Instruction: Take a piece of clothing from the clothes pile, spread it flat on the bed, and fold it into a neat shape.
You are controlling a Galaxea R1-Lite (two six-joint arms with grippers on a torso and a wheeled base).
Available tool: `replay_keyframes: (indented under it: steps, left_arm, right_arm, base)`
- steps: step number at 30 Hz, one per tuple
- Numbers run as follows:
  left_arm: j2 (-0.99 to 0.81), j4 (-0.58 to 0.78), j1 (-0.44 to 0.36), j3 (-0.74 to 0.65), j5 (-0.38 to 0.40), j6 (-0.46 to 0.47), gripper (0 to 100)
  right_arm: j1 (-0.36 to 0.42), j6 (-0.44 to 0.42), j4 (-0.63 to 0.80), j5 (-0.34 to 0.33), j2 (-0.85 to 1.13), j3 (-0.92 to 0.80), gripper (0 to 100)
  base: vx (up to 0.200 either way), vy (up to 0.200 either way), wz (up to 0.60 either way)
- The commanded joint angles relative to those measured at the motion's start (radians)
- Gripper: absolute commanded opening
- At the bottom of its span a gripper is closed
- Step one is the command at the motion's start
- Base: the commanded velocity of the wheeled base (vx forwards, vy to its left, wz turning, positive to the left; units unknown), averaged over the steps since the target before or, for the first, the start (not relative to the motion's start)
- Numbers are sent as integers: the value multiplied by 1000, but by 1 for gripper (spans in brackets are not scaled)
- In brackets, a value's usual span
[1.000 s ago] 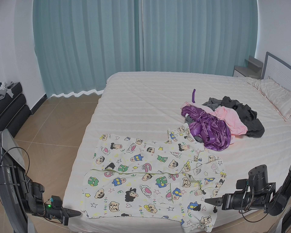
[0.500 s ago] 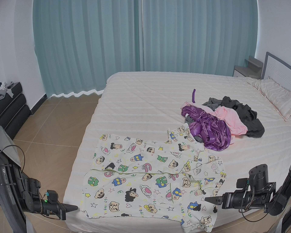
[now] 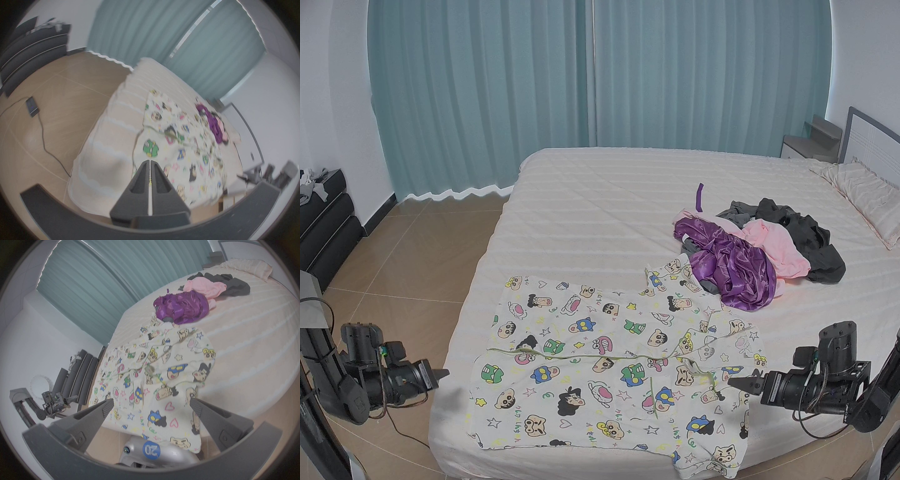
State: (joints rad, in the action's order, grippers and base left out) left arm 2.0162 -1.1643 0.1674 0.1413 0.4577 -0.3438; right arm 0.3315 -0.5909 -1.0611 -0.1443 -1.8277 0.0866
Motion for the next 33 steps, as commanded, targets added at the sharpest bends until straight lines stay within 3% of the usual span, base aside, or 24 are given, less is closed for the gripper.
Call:
replay_keyframes:
  steps: [1, 4, 12, 15, 18, 31, 32, 33]
  left_arm:
    - [-174, 9, -266, 133, -329, -319, 0]
    - [-171, 9, -312, 141, -413, -414, 0]
    - [-171, 6, -324, 136, -419, -527, 0]
    - [-171, 6, -329, 135, -418, -564, 0]
    - [-168, 6, -341, 129, -418, -570, 0]
    - [-126, -3, -368, 132, -418, -616, 0]
    - [-122, -3, -370, 132, -416, -616, 100]
    - [-119, -3, -370, 132, -418, -616, 100]
  right_arm:
    - [-86, -12, 16, 8, 1, 131, 100]
    - [-91, -32, 59, 14, 1, 182, 100]
    - [-83, -70, 210, 26, -12, 348, 100]
    - [-75, -99, 256, 28, -28, 410, 100]
    - [-63, -112, 312, 28, -38, 460, 100]
    - [-49, -141, 325, 29, -125, 524, 100]
    - [-49, -141, 322, 29, -131, 524, 100]
    - [-49, -141, 320, 29, -136, 525, 100]
  base:
    - [0, 0, 0]
    - [0, 0, 0]
    - [0, 0, 0]
    - [200, 0, 0]
    - [200, 0, 0]
    - [0, 0, 0]
    - [0, 0, 0]
    - [0, 0, 0]
